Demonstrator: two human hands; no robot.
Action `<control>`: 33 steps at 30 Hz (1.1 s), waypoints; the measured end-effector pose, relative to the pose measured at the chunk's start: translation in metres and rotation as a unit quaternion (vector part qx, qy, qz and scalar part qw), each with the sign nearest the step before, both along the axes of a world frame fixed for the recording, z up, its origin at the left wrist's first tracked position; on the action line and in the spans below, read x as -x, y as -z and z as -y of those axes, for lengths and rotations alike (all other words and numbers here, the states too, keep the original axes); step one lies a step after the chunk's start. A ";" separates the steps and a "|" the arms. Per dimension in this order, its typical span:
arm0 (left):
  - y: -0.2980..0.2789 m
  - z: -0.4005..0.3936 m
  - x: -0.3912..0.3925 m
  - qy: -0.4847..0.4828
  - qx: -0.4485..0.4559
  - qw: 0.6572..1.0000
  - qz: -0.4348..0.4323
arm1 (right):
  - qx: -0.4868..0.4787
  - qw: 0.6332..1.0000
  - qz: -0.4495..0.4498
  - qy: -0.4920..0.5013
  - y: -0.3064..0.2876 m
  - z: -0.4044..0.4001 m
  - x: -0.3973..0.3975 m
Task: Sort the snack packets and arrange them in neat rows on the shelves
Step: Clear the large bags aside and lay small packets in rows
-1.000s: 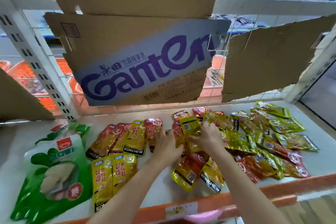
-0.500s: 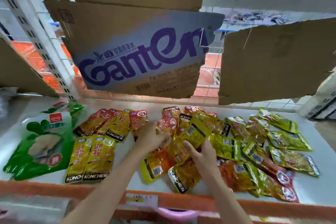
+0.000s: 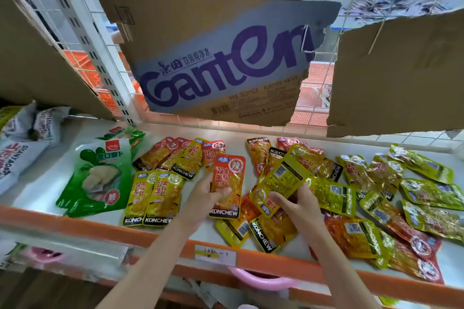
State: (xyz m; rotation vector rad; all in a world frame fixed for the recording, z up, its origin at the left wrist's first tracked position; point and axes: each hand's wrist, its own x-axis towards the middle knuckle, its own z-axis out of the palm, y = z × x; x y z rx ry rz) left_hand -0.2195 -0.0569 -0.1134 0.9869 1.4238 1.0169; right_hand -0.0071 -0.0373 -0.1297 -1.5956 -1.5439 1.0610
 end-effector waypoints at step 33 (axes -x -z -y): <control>-0.029 0.035 0.057 -0.047 -0.020 0.997 -0.055 | 0.088 0.936 -0.331 -0.080 -0.023 0.027 0.085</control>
